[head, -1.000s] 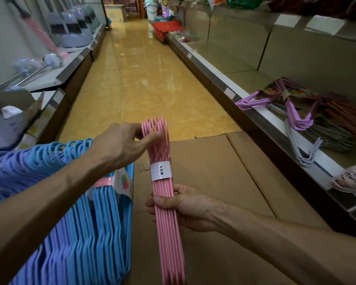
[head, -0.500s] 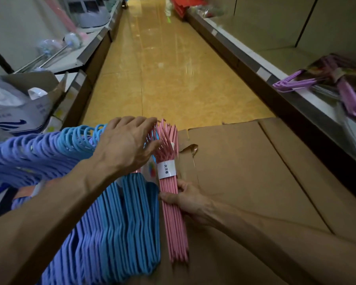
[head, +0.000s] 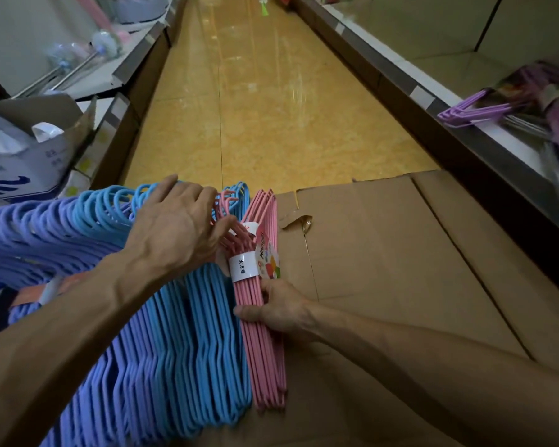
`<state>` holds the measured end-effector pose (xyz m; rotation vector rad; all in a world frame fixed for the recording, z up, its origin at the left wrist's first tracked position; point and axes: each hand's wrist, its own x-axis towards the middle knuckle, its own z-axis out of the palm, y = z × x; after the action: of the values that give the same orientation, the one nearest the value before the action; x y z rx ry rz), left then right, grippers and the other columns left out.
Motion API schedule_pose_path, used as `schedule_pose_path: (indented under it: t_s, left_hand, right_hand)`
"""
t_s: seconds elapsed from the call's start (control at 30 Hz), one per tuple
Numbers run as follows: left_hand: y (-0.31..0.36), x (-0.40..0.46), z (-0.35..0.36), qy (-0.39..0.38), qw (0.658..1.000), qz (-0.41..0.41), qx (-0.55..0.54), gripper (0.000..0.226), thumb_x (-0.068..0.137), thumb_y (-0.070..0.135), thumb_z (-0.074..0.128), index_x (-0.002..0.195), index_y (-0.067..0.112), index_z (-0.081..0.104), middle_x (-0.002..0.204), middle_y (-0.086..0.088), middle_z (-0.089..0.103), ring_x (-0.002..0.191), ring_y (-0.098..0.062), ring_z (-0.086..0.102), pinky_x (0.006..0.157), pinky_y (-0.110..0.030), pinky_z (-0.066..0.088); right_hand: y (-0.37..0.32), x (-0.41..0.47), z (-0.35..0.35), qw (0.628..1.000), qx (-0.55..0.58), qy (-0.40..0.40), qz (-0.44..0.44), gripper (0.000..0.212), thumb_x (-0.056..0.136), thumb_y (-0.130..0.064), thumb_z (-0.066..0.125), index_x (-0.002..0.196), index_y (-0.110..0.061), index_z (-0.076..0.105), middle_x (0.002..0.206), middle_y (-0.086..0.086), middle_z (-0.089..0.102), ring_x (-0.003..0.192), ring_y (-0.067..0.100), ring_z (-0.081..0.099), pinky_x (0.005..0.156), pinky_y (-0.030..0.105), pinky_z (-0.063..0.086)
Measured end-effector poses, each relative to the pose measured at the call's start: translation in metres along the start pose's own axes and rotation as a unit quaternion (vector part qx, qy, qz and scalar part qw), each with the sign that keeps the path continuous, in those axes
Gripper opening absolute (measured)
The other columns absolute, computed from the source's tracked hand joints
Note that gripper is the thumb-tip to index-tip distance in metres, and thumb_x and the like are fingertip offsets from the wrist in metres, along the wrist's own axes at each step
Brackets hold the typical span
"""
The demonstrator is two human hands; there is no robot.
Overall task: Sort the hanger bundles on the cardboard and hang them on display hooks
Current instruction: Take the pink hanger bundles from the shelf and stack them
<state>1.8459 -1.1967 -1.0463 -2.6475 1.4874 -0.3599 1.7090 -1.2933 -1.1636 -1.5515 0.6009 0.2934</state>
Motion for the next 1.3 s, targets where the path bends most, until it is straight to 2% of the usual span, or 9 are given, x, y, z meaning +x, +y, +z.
schedule_pose_path:
  t_s: [0.23,0.33,0.57,0.63,0.8,1.03,1.13,1.2,1.3]
  left_hand:
    - [0.014,0.006,-0.017,0.021,0.998,-0.001,-0.060,0.057,0.095,0.050,0.046,0.135,0.010,0.051,0.130,-0.014,0.060,0.122,-0.031,0.051,0.112,-0.043,0.030]
    - [0.025,0.007,-0.027,0.020,0.997,0.013,-0.078,0.055,0.096,0.048,0.047,0.138,0.012,0.049,0.135,-0.012,0.057,0.127,-0.028,0.049,0.112,-0.040,0.031]
    - [0.055,0.019,-0.047,0.017,0.984,0.049,-0.170,0.044,0.097,0.041,0.047,0.129,0.013,0.057,0.128,-0.007,0.061,0.113,-0.025,0.058,0.092,-0.039,0.049]
    - [0.067,0.025,-0.050,0.024,0.976,0.061,-0.209,0.041,0.097,0.040,0.047,0.126,0.015,0.059,0.125,-0.006,0.063,0.109,-0.022,0.059,0.089,-0.039,0.050]
    - [0.110,0.043,-0.058,0.036,0.951,0.071,-0.297,0.034,0.096,0.031,0.055,0.127,0.017,0.058,0.119,0.000,0.062,0.094,-0.008,0.054,0.070,-0.012,0.038]
    - [0.183,0.062,-0.077,0.031,0.904,0.065,-0.422,0.030,0.098,0.028,0.055,0.126,0.020,0.060,0.111,0.005,0.062,0.096,-0.012,0.059,0.080,-0.029,0.046]
    - [0.216,0.067,-0.079,0.014,0.891,0.067,-0.449,0.027,0.098,0.027,0.055,0.124,0.021,0.061,0.107,0.007,0.060,0.098,-0.013,0.059,0.080,-0.029,0.046]
    - [0.237,0.069,-0.080,0.004,0.882,0.075,-0.465,0.025,0.098,0.025,0.056,0.122,0.021,0.063,0.105,0.006,0.063,0.096,-0.013,0.060,0.073,-0.022,0.045]
    - [0.269,0.074,-0.081,-0.016,0.869,0.080,-0.488,0.024,0.098,0.025,0.057,0.120,0.021,0.064,0.109,0.003,0.067,0.098,-0.015,0.062,0.069,-0.022,0.043]
  right_hand:
    - [-0.004,-0.019,-0.008,0.998,-0.065,-0.016,-0.014,0.019,0.091,-0.036,0.068,0.100,-0.021,0.061,0.120,0.007,0.067,0.110,0.025,0.066,0.098,0.043,0.055]
    - [-0.006,-0.032,-0.019,0.994,-0.103,0.002,-0.018,0.024,0.092,-0.041,0.066,0.101,-0.020,0.059,0.117,0.006,0.067,0.106,0.022,0.067,0.094,0.041,0.057]
    - [-0.012,-0.074,-0.049,0.979,-0.189,0.056,-0.055,0.018,0.096,-0.034,0.064,0.104,-0.019,0.063,0.099,-0.002,0.062,0.093,0.012,0.060,0.078,0.029,0.053]
    - [-0.009,-0.089,-0.060,0.968,-0.228,0.086,-0.063,0.022,0.096,-0.033,0.064,0.111,-0.017,0.065,0.098,-0.004,0.061,0.091,0.011,0.058,0.075,0.027,0.049]
    - [0.004,-0.136,-0.097,0.948,-0.268,0.154,-0.071,0.022,0.096,-0.028,0.061,0.113,-0.017,0.068,0.106,-0.001,0.067,0.095,0.011,0.060,0.078,0.023,0.045]
    - [0.029,-0.204,-0.169,0.927,-0.244,0.274,-0.084,0.021,0.098,-0.024,0.055,0.116,-0.019,0.065,0.099,-0.008,0.062,0.093,0.008,0.059,0.080,0.024,0.049]
    - [0.040,-0.242,-0.205,0.886,-0.255,0.371,-0.113,0.020,0.098,-0.023,0.056,0.115,-0.018,0.065,0.099,-0.007,0.064,0.088,0.004,0.056,0.081,0.020,0.043]
    - [0.046,-0.270,-0.232,0.855,-0.257,0.435,-0.114,0.019,0.097,-0.023,0.058,0.114,-0.018,0.066,0.102,-0.005,0.067,0.088,0.004,0.058,0.081,0.018,0.044]
    - [0.058,-0.310,-0.274,0.813,-0.239,0.522,-0.102,0.014,0.096,-0.020,0.060,0.108,-0.018,0.066,0.097,-0.004,0.068,0.085,0.011,0.063,0.080,0.027,0.052]
